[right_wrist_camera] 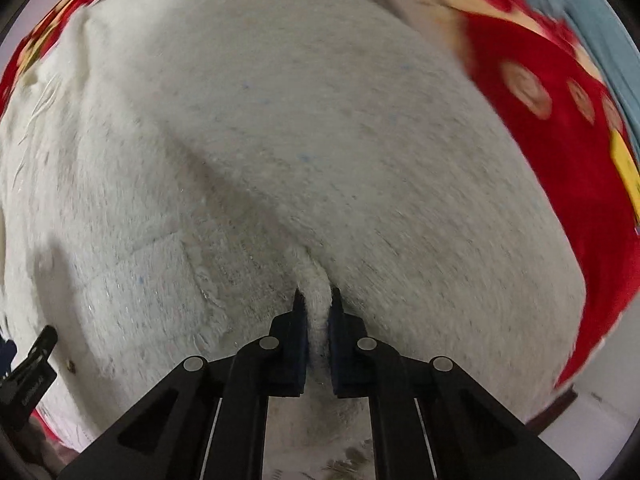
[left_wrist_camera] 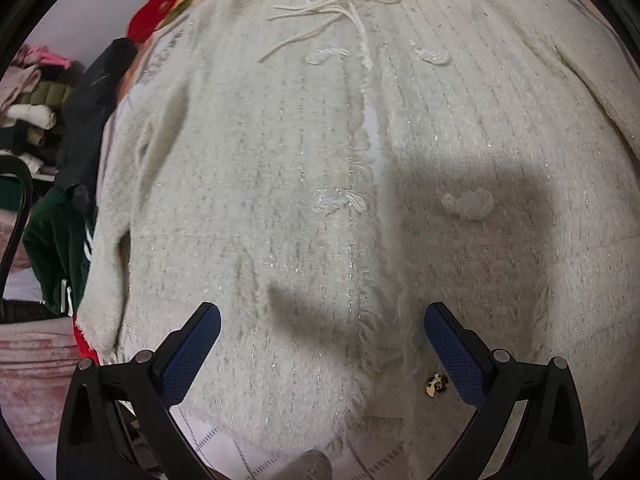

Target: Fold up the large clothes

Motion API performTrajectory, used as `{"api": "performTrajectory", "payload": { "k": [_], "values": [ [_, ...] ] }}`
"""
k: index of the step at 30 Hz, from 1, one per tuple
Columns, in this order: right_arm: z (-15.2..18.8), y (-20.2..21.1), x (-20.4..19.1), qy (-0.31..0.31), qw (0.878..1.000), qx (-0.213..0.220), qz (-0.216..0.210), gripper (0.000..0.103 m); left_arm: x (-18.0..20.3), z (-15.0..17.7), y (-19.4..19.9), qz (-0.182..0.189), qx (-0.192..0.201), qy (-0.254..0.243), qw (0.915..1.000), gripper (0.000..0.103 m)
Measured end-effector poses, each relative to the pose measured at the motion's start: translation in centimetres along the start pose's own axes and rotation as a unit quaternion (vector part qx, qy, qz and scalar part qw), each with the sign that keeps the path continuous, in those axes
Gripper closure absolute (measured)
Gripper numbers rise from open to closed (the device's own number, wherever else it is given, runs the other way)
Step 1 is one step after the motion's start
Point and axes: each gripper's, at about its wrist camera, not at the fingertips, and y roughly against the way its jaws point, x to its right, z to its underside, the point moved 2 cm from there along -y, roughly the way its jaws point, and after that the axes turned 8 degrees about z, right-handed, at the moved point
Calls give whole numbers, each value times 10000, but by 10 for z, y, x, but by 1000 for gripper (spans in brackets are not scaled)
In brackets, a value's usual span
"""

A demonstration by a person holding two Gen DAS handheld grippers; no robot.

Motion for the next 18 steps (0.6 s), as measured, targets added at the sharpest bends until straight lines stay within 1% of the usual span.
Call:
{"api": "performTrajectory", "payload": {
  "k": [3, 5, 6, 7, 9, 10, 13, 15, 16, 17, 18],
  "values": [
    [5, -14, 12, -5, 9999, -131, 88, 95, 16, 6, 4, 55, -40, -156, 9999, 0],
    [3, -23, 13, 71, 9994, -327, -122, 94, 21, 8, 8, 92, -57, -195, 9998, 0],
    [1, -24, 16, 18, 9991, -361, -243, 90, 23, 6, 13, 111, -53, -195, 9997, 0],
    [-2, -25, 20, -49, 9985, -378, -391, 81, 24, 5, 17, 134, -25, -192, 9997, 0],
    [-3, -19, 35, -336, 9963, -246, -750, 70, 24, 0, 28, 185, 95, -191, 9996, 0],
    [-3, -17, 43, -467, 9950, -145, -875, 65, 24, -5, 33, 150, 188, -224, 9995, 0],
    [4, -15, 68, -914, 9889, 78, -1169, 57, 30, -25, 44, 23, 490, -421, 9979, 0],
    [7, -7, 87, -1298, 9824, 178, -1328, 57, 38, -36, 47, -34, 638, -537, 9965, 0],
    [9, 4, 103, -1496, 9800, 174, -1303, 57, 43, -41, 47, -23, 676, -586, 9960, 0],
    [15, -2, 119, -1824, 9745, 192, -1289, 57, 49, -45, 46, -18, 701, -643, 9955, 0],
    [19, 4, 135, -2093, 9687, 191, -1319, 57, 54, -48, 44, -20, 708, -696, 9951, 0]
  ]
}}
